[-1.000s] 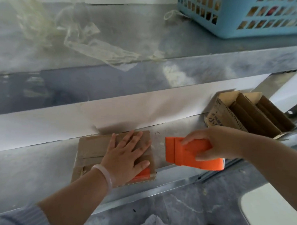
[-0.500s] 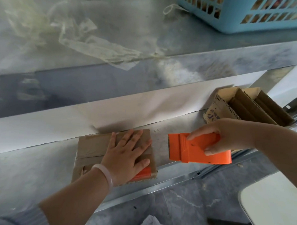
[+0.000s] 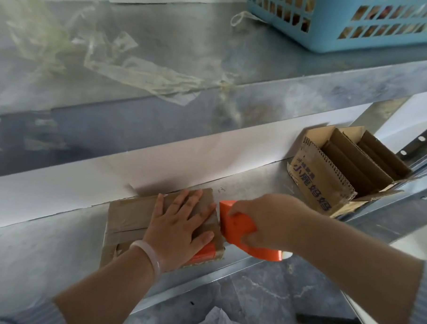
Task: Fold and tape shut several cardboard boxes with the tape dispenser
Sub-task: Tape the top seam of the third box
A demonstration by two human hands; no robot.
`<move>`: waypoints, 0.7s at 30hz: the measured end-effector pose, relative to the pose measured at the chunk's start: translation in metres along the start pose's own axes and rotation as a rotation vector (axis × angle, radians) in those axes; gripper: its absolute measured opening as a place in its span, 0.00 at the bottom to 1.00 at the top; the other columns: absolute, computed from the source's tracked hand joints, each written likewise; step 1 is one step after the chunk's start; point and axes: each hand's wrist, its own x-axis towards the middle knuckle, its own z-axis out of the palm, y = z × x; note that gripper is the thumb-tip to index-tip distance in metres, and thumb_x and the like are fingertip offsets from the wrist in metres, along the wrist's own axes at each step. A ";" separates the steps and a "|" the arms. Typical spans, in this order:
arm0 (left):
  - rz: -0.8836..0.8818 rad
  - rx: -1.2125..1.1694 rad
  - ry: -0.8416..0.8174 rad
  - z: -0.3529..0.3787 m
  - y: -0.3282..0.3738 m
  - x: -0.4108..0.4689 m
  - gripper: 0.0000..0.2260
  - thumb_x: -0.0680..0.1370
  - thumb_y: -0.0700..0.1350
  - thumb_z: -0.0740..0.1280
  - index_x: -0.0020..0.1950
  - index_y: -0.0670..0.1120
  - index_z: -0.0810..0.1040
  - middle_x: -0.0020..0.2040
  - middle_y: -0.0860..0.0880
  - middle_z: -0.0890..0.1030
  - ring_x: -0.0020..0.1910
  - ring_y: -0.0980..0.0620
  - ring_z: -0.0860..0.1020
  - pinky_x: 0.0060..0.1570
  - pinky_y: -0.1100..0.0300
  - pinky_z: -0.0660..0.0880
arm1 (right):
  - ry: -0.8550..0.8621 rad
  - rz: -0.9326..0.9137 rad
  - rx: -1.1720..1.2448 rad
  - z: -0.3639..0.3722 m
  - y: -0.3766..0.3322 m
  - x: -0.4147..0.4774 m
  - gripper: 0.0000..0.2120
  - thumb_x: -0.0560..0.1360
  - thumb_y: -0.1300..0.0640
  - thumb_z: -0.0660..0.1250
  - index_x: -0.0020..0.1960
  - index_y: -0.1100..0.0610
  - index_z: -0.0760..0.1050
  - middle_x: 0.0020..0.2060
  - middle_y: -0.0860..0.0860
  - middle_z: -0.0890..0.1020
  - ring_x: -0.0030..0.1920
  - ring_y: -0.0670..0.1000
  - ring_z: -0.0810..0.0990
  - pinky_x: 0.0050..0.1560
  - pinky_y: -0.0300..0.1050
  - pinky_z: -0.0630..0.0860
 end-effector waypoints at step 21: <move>0.020 0.077 0.080 0.010 -0.001 0.001 0.28 0.79 0.67 0.42 0.76 0.60 0.61 0.75 0.49 0.67 0.74 0.46 0.65 0.66 0.32 0.51 | 0.348 0.319 0.132 0.059 -0.021 0.026 0.20 0.76 0.52 0.63 0.66 0.47 0.62 0.35 0.47 0.78 0.35 0.54 0.79 0.33 0.44 0.73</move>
